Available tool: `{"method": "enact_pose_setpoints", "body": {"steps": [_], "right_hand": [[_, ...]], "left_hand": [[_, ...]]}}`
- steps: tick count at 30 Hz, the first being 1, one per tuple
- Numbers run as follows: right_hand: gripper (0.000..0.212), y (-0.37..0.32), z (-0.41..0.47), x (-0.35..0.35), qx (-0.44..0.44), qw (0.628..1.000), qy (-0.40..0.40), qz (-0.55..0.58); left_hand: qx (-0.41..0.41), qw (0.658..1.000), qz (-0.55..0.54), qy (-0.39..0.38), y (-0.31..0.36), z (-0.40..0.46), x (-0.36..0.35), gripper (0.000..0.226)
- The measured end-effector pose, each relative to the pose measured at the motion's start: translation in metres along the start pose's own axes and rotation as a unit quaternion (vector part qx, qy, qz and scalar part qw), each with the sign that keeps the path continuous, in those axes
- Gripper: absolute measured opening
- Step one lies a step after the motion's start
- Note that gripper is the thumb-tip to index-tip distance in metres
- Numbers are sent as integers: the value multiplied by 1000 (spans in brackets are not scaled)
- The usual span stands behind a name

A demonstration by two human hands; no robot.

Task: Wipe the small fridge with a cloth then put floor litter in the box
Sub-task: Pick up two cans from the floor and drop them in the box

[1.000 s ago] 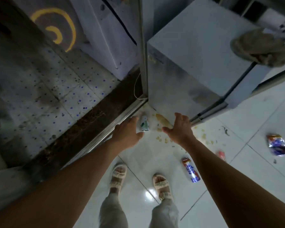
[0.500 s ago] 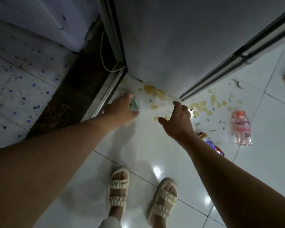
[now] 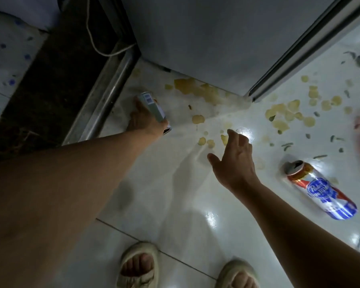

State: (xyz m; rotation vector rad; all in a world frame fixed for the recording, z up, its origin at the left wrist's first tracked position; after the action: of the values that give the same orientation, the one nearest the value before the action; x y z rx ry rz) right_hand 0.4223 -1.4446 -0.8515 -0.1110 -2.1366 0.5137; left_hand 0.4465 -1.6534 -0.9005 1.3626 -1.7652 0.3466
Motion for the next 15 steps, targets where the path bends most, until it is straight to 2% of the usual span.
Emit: {"method": "enact_pose_setpoints", "body": {"steps": [4,9,12,15], "right_hand": [[76,10,9,-22,29,1000,2,-1],[77,20,13,-30,38,999,2,2],[76,22,4,-19,21,1000,8,17],[78,24,-16,2,-1,999,17,30]], "left_hand": [[26,998,-43,31,5,16,-27,101],[45,998,-17,36,3,21,-40,89],[47,998,-20,23,2,1,-35,97],[14,999,-23,25,9,-36,-25,101]]}}
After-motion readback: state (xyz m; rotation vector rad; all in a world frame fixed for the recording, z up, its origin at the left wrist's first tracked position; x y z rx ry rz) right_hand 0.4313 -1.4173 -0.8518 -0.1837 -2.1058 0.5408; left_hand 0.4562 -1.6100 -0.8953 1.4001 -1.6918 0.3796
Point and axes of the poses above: each hand's wrist, its own z-axis towards the middle knuckle, its own x-axis out of the back of the hand, y = z × x, the point moved 1 cm from there along z, towards the middle knuckle, and after that the axes turned 1 degree about x, right-handed, at the moved point
